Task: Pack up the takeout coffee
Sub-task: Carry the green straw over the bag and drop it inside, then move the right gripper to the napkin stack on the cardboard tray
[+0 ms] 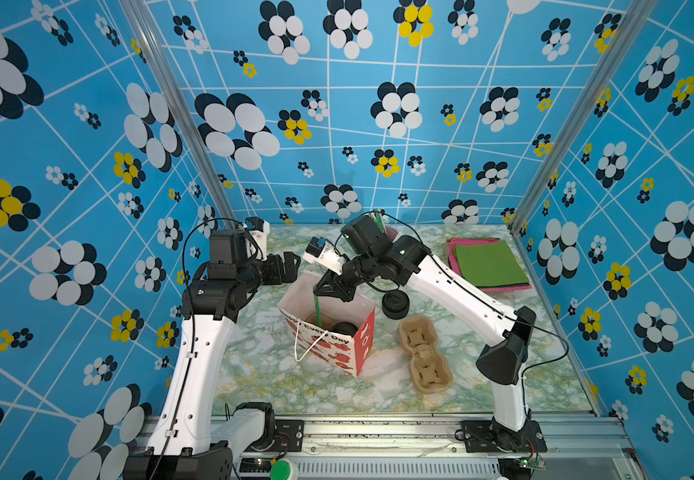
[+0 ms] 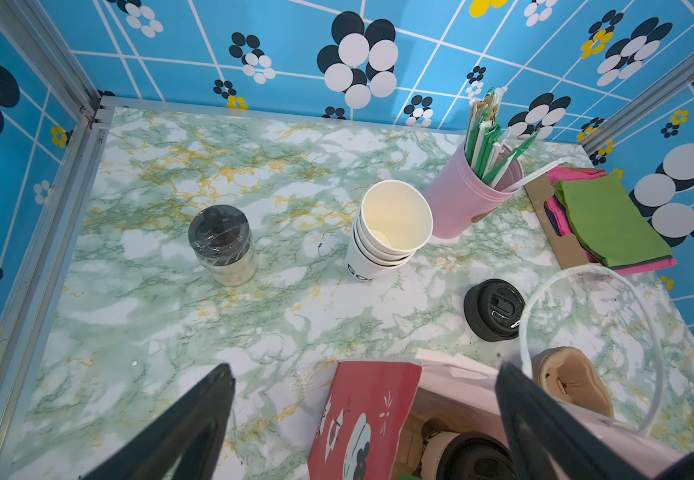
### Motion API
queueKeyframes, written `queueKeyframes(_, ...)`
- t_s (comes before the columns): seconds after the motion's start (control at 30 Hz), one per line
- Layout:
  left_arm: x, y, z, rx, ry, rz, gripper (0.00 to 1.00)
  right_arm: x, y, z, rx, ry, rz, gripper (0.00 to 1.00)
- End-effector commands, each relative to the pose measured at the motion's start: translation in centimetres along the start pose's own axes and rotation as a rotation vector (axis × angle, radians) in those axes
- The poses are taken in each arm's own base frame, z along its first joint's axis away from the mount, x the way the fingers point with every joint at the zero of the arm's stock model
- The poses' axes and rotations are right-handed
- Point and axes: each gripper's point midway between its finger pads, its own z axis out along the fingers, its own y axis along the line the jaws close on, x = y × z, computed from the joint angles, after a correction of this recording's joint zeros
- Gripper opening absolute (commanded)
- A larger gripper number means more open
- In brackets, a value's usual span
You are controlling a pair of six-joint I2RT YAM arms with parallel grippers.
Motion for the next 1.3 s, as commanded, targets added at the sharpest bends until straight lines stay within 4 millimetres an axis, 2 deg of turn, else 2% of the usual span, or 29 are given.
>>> queueKeyframes(0.0, -0.1, 0.3, 0.0, 0.000, -0.014, -0.006, 0.99, 0.0, 0.4, -0.2, 0.009, 0.005, -0.006, 0.28)
queueKeyframes(0.13, 0.0, 0.4, 0.1, 0.003, -0.015, -0.010, 0.99, -0.6, 0.3, -0.9, 0.033, -0.009, -0.025, 0.47)
queueKeyframes(0.23, -0.1, 0.4, 0.1, 0.005, -0.019, -0.012, 0.99, -1.1, 0.2, -2.0, 0.071, -0.013, -0.057, 0.55)
queueKeyframes(0.33, 0.0, 0.4, 0.1, 0.007, -0.020, -0.014, 0.99, -2.1, -0.1, -4.0, 0.143, -0.030, -0.098, 0.60)
queueKeyframes(0.5, 0.0, 0.3, 0.2, 0.018, -0.023, -0.014, 0.99, -3.6, -2.5, -9.5, 0.312, -0.121, -0.080, 0.66)
queueKeyframes(0.57, -0.1, 0.2, 0.3, 0.025, -0.025, -0.013, 0.99, -3.8, -4.2, -12.5, 0.376, -0.169, -0.026, 0.68)
queueKeyframes(0.67, -0.2, 0.0, 0.3, 0.033, -0.027, -0.012, 0.99, -2.6, -7.7, -17.6, 0.528, -0.237, 0.076, 0.72)
queueKeyframes(0.77, -0.2, 0.0, 0.5, 0.038, -0.028, -0.011, 0.99, 0.5, -12.0, -22.6, 0.722, -0.276, 0.202, 0.79)
queueKeyframes(0.87, -0.2, 0.0, 0.6, 0.043, -0.029, -0.014, 0.99, 5.8, -16.4, -26.8, 0.934, -0.237, 0.351, 0.84)
queueKeyframes(1.03, -0.5, -0.2, 0.6, 0.055, -0.035, -0.018, 0.99, 17.6, -23.1, -32.3, 1.201, -0.085, 0.672, 0.86)
queueKeyframes(1.1, -0.5, -0.2, 0.6, 0.054, -0.034, -0.017, 0.99, 21.5, -24.8, -33.8, 1.227, -0.099, 0.811, 0.87)
queueKeyframes(1.13, -0.5, -0.2, 0.6, 0.054, -0.032, -0.017, 0.99, 24.3, -25.7, -35.0, 1.253, -0.124, 0.898, 0.87)
queueKeyframes(1.27, -0.4, -0.2, 0.5, 0.057, -0.031, -0.022, 0.99, 29.6, -27.7, -36.9, 1.253, -0.311, 1.113, 0.87)
